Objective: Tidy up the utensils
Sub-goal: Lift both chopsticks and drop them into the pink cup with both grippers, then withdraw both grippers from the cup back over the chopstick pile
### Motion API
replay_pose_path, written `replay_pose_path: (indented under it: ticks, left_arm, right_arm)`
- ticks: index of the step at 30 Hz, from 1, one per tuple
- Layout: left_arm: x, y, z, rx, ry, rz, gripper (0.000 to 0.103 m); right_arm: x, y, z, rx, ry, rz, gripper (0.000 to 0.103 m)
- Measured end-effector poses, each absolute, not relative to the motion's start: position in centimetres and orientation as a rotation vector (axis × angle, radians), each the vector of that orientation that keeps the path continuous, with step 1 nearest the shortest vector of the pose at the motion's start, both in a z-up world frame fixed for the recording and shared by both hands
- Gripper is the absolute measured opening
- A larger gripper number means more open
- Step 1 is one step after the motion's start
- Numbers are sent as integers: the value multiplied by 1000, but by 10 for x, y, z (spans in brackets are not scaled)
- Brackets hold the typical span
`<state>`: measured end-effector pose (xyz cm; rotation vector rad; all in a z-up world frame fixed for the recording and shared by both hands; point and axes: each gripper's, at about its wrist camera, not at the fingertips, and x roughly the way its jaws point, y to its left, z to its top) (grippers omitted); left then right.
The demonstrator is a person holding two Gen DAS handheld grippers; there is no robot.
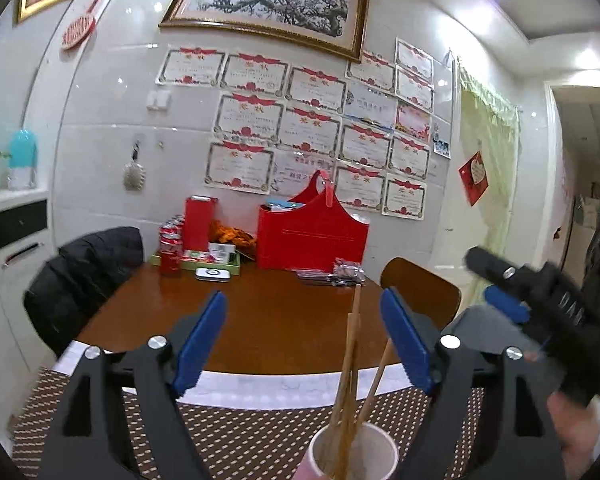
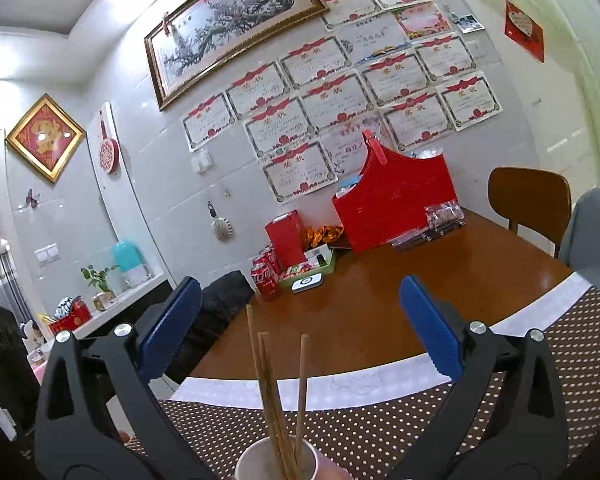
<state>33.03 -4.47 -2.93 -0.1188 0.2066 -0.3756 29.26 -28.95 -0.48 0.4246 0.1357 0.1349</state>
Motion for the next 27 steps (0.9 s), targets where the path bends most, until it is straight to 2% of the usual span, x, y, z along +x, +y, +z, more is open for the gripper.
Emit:
replay_pose_path:
  ticks: [4, 15, 27]
  left_arm:
    - [304, -39, -17, -84, 207, -337, 86]
    - [242, -39, -7, 17, 257, -304, 87]
    - [207, -38, -47, 58, 406, -341, 87]
  right_arm:
    - [266, -296, 6, 406, 160, 113, 98]
    - [198, -301, 9, 340, 228, 80, 98]
    - [157, -304, -34, 301, 424, 40, 98]
